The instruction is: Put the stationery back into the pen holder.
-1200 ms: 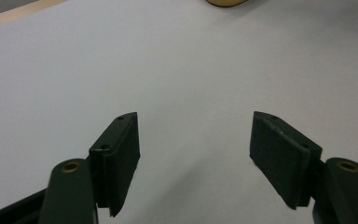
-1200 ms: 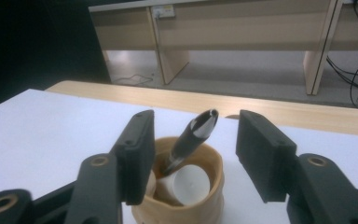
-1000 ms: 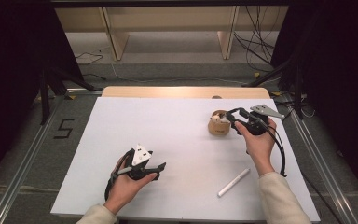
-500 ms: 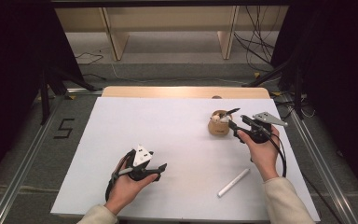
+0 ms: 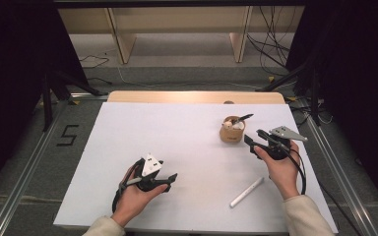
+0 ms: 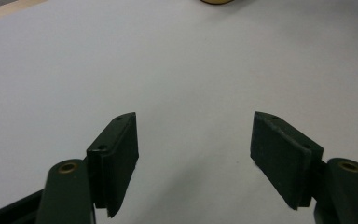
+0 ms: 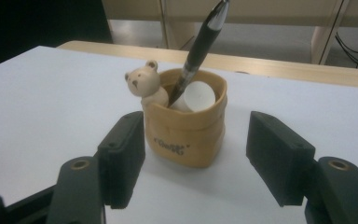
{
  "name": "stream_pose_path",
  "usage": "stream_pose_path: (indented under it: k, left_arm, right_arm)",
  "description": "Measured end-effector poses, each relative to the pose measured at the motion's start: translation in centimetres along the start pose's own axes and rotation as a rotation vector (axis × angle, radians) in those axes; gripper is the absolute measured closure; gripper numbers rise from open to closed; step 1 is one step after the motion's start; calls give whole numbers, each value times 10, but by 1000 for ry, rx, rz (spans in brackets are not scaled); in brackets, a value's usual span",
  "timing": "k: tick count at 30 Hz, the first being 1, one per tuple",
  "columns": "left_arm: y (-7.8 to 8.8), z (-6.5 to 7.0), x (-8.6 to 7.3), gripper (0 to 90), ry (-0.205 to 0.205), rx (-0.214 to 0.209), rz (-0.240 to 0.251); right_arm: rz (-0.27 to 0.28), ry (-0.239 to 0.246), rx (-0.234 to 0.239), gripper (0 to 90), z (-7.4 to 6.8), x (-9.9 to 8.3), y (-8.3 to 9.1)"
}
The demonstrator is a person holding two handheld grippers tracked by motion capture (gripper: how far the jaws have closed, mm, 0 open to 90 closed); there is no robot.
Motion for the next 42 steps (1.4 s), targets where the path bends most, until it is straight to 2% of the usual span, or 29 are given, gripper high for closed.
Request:
stream_pose_path:
  k: [10, 15, 21, 31, 42]
  left_arm:
    - [-3, 10, -2, 335, -3, -35, -10]
    - [-5, 17, -3, 338, -8, -55, -18]
    - [-8, 30, -4, 337, -34, -83, -25]
    - [-14, 52, -5, 337, -39, -149, -35]
    - [-20, 66, -6, 345, -48, -176, -41]
  right_arm:
    - [-29, 12, 16, 378, -4, -13, 11]
    - [-46, 18, 24, 414, -2, -19, 19]
    - [-66, 17, 28, 440, -1, -27, 24]
    - [-93, 20, 26, 473, 0, -37, 31]
    - [-106, 15, 27, 477, 1, -44, 35]
Point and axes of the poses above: each handheld gripper's, and its own axes: y roughly backward along the jaws, x roughly out of its top, z roughly to its right, the point moved 2 cm from there along -y, roughly forward along the jaws, and after that the axes turned 9 degrees about y, right-handed, at the moved point
